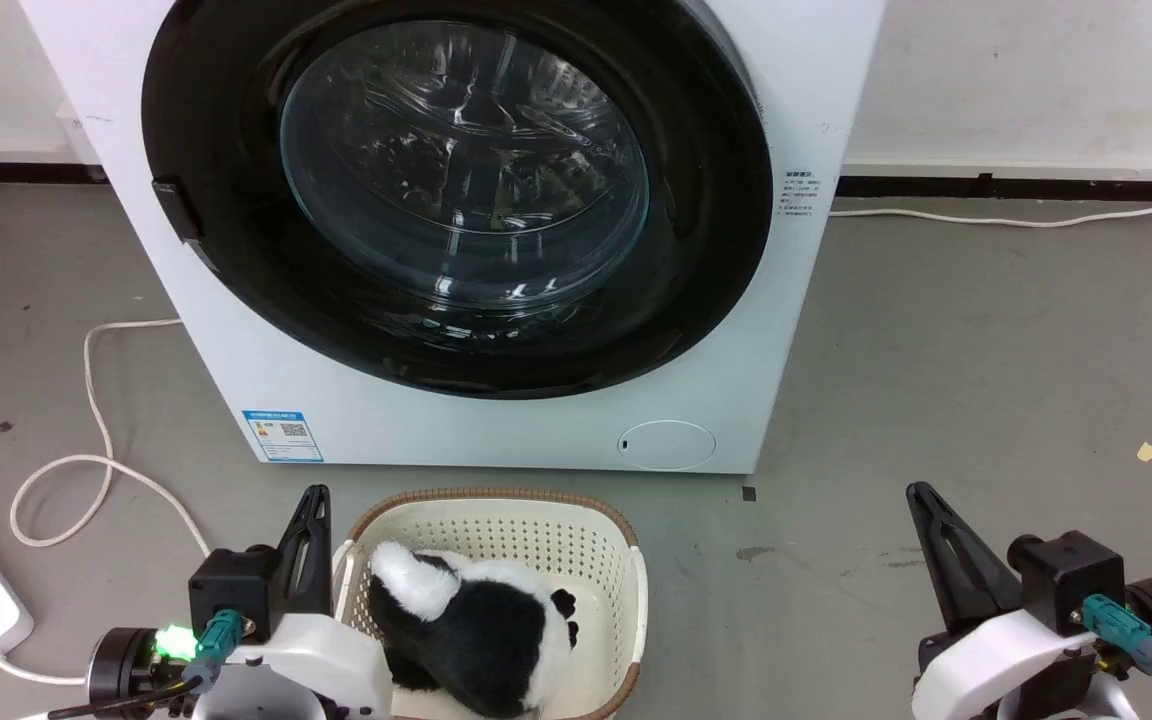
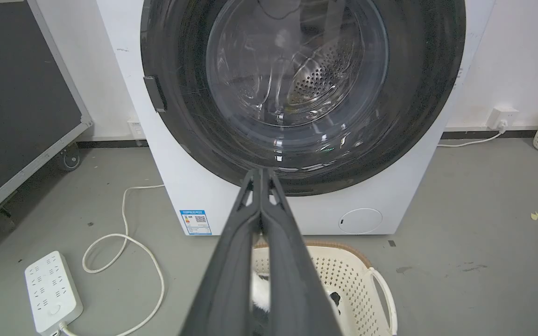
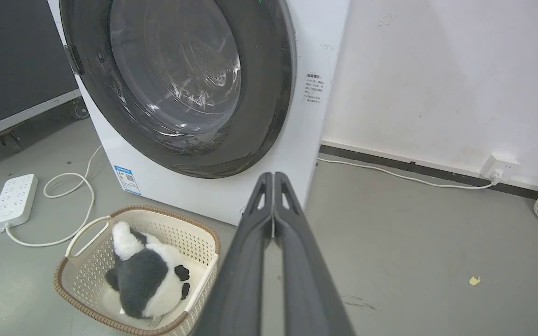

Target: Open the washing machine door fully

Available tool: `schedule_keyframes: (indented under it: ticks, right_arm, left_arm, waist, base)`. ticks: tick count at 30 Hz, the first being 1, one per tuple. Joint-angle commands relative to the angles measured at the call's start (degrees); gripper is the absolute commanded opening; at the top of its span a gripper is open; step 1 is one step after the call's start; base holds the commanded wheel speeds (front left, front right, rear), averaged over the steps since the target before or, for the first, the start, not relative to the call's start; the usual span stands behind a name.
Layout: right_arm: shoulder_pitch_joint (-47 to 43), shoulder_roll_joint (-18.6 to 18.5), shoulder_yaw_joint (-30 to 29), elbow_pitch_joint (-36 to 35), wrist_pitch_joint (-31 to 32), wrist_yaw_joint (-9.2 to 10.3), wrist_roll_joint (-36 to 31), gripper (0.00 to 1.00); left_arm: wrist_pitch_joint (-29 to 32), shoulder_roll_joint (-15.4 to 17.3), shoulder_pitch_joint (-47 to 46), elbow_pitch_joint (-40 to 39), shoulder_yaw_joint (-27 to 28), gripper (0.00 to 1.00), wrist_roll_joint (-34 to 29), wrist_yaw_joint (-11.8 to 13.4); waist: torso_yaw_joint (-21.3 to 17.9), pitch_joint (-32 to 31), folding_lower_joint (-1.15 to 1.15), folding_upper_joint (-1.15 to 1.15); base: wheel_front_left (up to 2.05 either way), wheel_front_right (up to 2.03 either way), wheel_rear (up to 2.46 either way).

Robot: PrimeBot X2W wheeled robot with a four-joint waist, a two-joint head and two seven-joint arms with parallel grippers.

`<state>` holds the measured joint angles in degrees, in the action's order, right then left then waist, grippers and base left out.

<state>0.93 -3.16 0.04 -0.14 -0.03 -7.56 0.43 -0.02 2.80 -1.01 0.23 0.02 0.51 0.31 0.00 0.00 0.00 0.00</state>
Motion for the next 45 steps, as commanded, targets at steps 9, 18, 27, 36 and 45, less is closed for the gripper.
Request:
schedule_keyframes:
  ticks: [9,18,27,36,45]
  right_arm:
    - [-0.9,0.3,0.0,0.1,0.0,0.08,-0.4,0.0]
    - [-0.9,0.3,0.0,0.1,0.0,0.08,-0.4,0.0]
    - [-0.9,0.3,0.0,0.1,0.0,0.08,-0.4,0.0]
    - [-0.4,0.0,0.0,0.0,0.0,-0.01,0.1,1.0]
    - [-0.6,0.0,-0.2,0.3,-1.1,0.0,1.2,1.0]
  left_arm:
    - [0.0,0.1,1.0,-0.2,0.0,0.0,-0.5,-0.3]
    - [0.0,0.1,1.0,-0.2,0.0,0.0,-0.5,-0.3]
    - [0.0,0.1,1.0,-0.2,0.0,0.0,-0.5,-0.3]
    - [0.0,0.0,0.0,0.0,0.0,1.0,0.2,0.0]
    - [-1.1,0.0,0.0,0.1,-0.4,1.0,1.3,0.6]
  waist:
    - [0.0,0.0,0.0,0.0]
    - [0.0,0.0,0.0,0.0]
    - [0.0,0.0,0.0,0.0]
    - [0.0,0.0,0.0,0.0]
    - [0.1,0.1,0.0,0.0]
  base:
    - [0.0,0.0,0.0]
    - [0.0,0.0,0.0]
    - [0.0,0.0,0.0]
    - [0.0,0.0,0.0]
    - [0.0,0.0,0.0]
